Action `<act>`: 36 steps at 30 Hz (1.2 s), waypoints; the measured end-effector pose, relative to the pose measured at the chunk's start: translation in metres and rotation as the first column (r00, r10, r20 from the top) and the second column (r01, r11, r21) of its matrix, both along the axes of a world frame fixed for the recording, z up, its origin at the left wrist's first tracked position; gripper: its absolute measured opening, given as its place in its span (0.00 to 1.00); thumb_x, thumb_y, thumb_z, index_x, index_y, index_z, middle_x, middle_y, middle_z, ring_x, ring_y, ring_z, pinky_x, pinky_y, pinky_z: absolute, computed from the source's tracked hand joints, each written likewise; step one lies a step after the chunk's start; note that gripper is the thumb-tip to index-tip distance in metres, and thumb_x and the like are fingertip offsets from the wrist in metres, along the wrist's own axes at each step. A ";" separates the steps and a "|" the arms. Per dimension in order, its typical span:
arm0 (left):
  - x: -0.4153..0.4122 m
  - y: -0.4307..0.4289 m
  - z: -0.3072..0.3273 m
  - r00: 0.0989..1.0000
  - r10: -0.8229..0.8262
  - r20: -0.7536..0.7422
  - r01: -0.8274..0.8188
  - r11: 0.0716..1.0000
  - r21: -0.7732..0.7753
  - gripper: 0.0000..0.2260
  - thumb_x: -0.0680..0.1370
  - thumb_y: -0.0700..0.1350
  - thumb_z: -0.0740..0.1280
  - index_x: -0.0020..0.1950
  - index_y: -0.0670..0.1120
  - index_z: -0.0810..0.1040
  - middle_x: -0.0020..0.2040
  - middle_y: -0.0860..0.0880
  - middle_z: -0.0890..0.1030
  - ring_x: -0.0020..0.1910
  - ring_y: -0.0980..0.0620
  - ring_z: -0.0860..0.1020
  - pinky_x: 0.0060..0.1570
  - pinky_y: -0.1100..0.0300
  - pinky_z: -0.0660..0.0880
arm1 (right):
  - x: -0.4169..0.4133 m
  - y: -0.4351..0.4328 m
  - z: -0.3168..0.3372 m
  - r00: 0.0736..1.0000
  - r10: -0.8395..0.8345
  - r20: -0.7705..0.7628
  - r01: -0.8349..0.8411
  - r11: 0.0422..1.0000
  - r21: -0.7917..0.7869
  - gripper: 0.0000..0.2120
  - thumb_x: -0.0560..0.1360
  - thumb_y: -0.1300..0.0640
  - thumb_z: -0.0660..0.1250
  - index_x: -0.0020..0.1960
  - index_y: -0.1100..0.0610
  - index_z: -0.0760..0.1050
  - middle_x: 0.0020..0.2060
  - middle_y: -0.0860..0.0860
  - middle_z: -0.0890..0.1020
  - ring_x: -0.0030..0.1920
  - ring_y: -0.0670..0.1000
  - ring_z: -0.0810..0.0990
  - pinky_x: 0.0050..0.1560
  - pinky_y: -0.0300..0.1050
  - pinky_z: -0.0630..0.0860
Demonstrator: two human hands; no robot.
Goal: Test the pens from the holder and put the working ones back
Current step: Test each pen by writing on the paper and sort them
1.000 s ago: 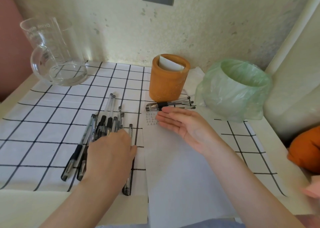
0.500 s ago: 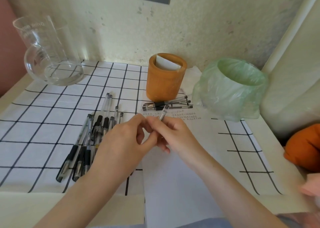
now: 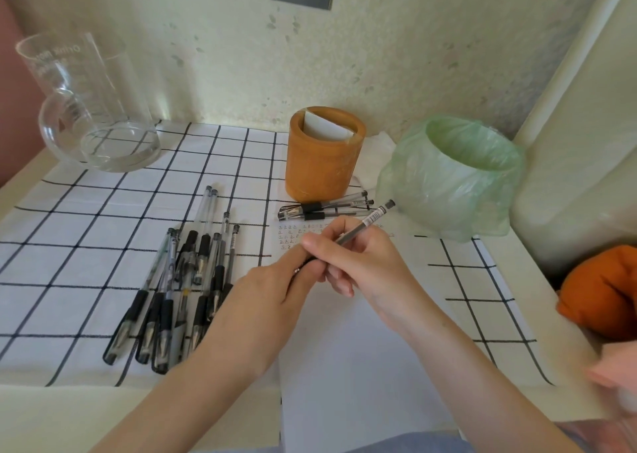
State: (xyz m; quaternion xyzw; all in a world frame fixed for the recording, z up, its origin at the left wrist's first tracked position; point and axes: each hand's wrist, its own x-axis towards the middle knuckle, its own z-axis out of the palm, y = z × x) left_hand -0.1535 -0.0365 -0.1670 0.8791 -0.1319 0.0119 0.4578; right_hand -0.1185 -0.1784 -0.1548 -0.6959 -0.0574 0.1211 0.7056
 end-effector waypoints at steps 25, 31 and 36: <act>0.002 0.007 -0.014 0.979 -0.066 -0.191 0.165 0.811 0.561 0.34 0.71 0.68 0.61 0.73 0.64 0.49 0.43 0.56 0.76 0.44 0.57 0.76 0.46 0.62 0.74 | 0.046 -0.049 -0.036 0.823 -0.538 0.181 0.563 0.814 -0.144 0.17 0.70 0.56 0.74 0.30 0.60 0.71 0.20 0.53 0.74 0.20 0.48 0.69 0.22 0.36 0.64; 0.002 0.007 -0.014 0.980 -0.069 -0.184 0.164 0.807 0.567 0.35 0.71 0.67 0.61 0.73 0.64 0.49 0.44 0.56 0.76 0.47 0.56 0.77 0.45 0.62 0.74 | 0.053 -0.048 -0.055 0.773 -0.564 0.289 0.623 0.760 -0.184 0.18 0.73 0.60 0.69 0.29 0.62 0.66 0.25 0.57 0.67 0.28 0.50 0.63 0.30 0.41 0.62; 0.003 0.008 -0.016 0.983 -0.072 -0.171 0.160 0.799 0.579 0.34 0.71 0.68 0.60 0.73 0.63 0.49 0.41 0.56 0.73 0.46 0.55 0.77 0.44 0.63 0.73 | 0.055 -0.049 -0.062 0.755 -0.562 0.337 0.642 0.738 -0.208 0.15 0.72 0.64 0.66 0.32 0.68 0.65 0.27 0.59 0.67 0.31 0.52 0.62 0.33 0.44 0.61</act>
